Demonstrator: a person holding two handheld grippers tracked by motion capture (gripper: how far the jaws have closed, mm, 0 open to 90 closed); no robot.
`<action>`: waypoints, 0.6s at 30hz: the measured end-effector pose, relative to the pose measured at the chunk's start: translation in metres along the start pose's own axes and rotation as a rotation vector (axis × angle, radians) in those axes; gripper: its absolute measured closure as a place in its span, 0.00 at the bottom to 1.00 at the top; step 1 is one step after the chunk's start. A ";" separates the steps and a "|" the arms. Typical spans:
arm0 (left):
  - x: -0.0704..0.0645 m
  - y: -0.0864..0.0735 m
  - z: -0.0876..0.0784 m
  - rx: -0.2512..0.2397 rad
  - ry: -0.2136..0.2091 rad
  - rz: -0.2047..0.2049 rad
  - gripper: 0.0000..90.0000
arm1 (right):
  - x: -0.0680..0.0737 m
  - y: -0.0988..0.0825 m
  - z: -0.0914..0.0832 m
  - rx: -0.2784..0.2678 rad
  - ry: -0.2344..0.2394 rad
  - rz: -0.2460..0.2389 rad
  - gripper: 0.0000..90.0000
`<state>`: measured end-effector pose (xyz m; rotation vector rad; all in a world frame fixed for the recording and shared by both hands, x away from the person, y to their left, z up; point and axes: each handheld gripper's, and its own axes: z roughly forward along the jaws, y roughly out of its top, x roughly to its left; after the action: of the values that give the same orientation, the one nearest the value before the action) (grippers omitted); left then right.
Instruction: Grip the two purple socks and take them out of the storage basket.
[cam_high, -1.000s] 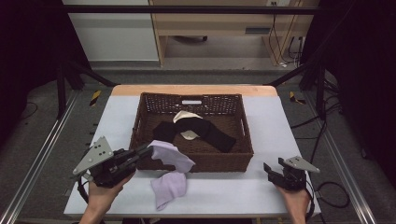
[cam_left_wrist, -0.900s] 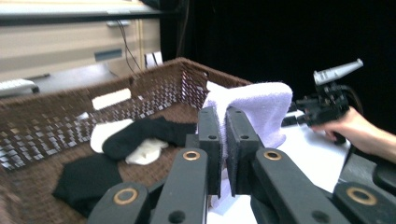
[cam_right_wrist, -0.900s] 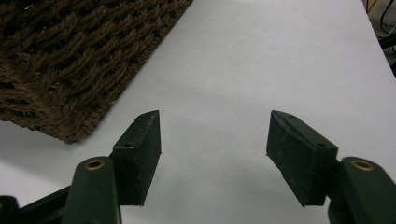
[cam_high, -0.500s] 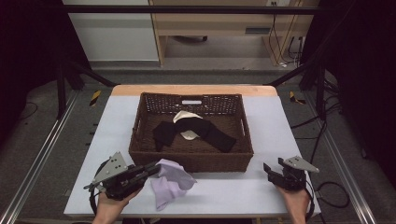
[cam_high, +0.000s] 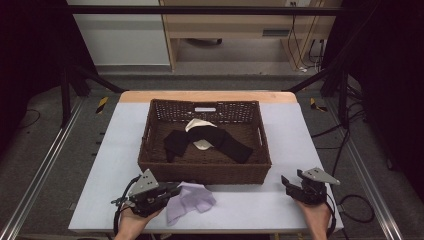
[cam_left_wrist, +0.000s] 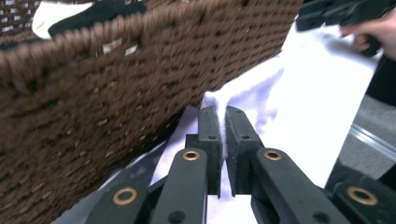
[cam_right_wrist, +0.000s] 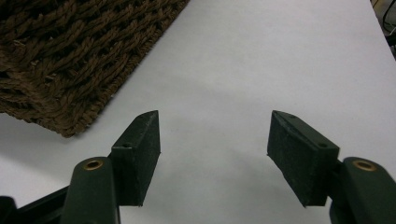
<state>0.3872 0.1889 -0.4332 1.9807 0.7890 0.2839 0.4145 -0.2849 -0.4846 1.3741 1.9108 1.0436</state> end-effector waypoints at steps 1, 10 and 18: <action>0.000 -0.001 0.002 0.005 0.005 0.001 0.94 | 0.000 0.000 0.000 0.001 0.000 0.000 0.38; 0.003 -0.010 0.016 0.070 0.050 0.025 0.88 | 0.000 0.000 0.001 0.007 -0.004 0.003 0.37; 0.008 -0.011 0.007 0.063 0.121 0.003 0.49 | 0.002 0.000 0.000 0.008 -0.012 0.005 0.34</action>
<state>0.3927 0.1928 -0.4474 2.0390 0.8817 0.3879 0.4142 -0.2834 -0.4845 1.3878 1.9055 1.0287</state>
